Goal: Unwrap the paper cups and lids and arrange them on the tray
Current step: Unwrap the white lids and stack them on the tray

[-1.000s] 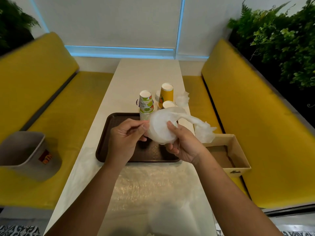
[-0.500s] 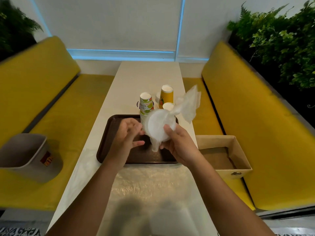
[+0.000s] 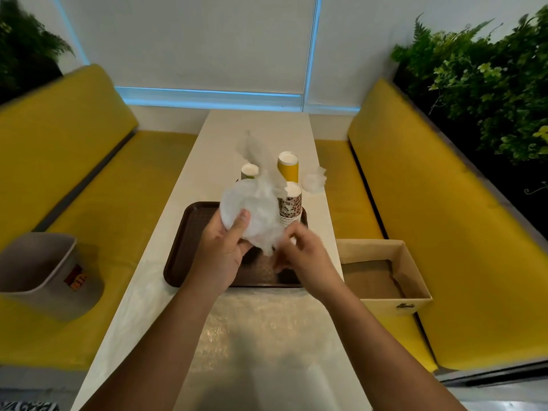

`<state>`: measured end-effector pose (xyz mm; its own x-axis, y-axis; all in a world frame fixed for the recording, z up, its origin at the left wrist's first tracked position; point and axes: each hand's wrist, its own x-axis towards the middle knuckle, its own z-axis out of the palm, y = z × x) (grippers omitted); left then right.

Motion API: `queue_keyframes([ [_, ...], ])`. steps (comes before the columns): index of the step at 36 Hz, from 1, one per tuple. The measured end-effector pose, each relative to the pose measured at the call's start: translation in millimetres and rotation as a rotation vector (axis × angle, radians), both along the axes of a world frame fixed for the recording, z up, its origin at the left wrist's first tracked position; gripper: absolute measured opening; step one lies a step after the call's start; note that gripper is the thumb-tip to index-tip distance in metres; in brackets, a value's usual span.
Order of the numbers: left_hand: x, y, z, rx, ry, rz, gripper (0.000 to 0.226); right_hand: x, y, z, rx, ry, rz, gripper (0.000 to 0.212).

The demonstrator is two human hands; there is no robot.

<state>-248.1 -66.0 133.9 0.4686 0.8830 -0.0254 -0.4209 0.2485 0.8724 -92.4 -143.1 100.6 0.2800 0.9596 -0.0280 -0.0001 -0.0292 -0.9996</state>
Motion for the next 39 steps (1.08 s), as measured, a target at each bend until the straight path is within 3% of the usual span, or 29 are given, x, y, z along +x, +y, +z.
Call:
queue_keyframes([
  [2,0,-2,0,0.031,0.031,-0.035,0.041,2,-2,-7,-0.157,-0.16,0.183,0.019],
  [4,-1,-4,-1,0.041,0.065,-0.049,0.041,5,-1,-8,-0.209,-0.211,0.198,0.011],
  [5,-2,-4,-2,0.043,0.091,-0.048,0.04,6,0,-6,-0.192,-0.166,0.158,0.004],
  [7,-3,-3,-3,0.094,0.192,-0.04,0.037,11,1,3,-0.11,0.072,0.055,0.02],
  [9,-4,-1,-5,0.208,0.363,-0.023,0.033,17,1,10,-0.038,0.348,0.089,0.039],
  [12,-3,-2,-5,0.326,0.511,-0.064,0.031,14,-1,22,-0.007,0.353,0.201,0.048],
  [16,2,-10,0,0.369,0.536,-0.079,0.034,8,1,27,0.05,0.326,0.101,0.039],
  [21,-3,-7,1,0.541,0.513,0.134,0.034,10,-2,24,0.049,0.448,0.054,0.044],
  [26,-8,2,0,0.355,0.363,0.111,0.03,9,-2,22,0.035,0.554,0.011,0.063],
  [29,-6,6,-3,0.307,0.399,0.138,0.028,14,-3,24,0.089,0.714,0.027,0.064],
  [32,-6,12,-13,0.39,0.608,0.084,0.012,15,-6,33,0.151,0.877,0.086,0.051],
  [36,-2,9,-20,0.526,0.819,-0.117,0.013,11,-7,35,0.137,0.881,0.103,0.049],
  [39,2,7,-19,0.63,0.985,-0.095,0.009,11,-10,28,0.129,0.896,0.079,0.048],
])
